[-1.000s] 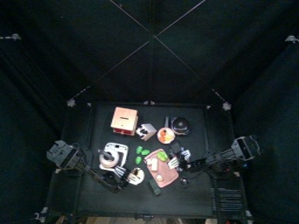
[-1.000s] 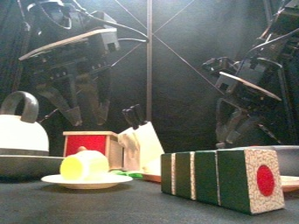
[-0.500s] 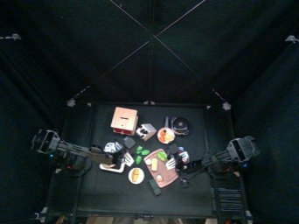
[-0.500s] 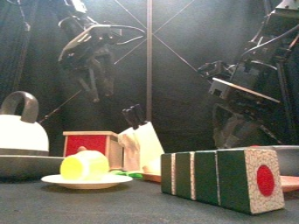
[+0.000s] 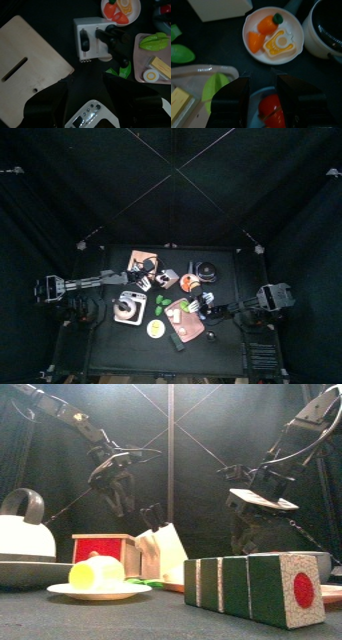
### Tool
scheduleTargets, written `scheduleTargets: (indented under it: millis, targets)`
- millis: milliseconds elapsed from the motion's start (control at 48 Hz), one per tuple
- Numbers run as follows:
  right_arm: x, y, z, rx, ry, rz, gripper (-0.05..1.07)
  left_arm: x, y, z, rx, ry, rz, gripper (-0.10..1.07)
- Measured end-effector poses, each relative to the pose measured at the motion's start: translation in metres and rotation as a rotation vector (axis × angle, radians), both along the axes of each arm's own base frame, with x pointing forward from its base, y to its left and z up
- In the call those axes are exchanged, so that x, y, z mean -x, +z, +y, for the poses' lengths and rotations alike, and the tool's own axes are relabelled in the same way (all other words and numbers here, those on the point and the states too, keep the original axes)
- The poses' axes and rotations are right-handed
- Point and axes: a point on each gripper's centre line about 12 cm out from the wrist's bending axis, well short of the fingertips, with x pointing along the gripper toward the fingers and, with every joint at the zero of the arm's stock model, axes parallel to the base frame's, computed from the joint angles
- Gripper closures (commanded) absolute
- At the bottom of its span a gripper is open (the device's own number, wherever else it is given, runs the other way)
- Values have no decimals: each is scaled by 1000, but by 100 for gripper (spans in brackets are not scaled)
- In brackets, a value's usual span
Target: Grab pairing knife
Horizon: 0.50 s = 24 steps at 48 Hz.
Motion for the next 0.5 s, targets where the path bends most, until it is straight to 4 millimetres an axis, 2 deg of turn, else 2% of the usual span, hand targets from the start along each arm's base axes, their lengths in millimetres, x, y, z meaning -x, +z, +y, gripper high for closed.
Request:
scheduleTargets:
  millis: [188, 396, 500]
  targets:
    - [5, 32, -3, 4, 11, -85, 28, -7, 1, -22, -6, -69, -19, 11]
    - [3, 39, -5, 31, 31, -105, 28, -15, -2, -53, -15, -167, -34, 11]
    - [0, 35, -6, 54, 53, -86, 28, -22, -3, -66, 7, -187, -86, 11]
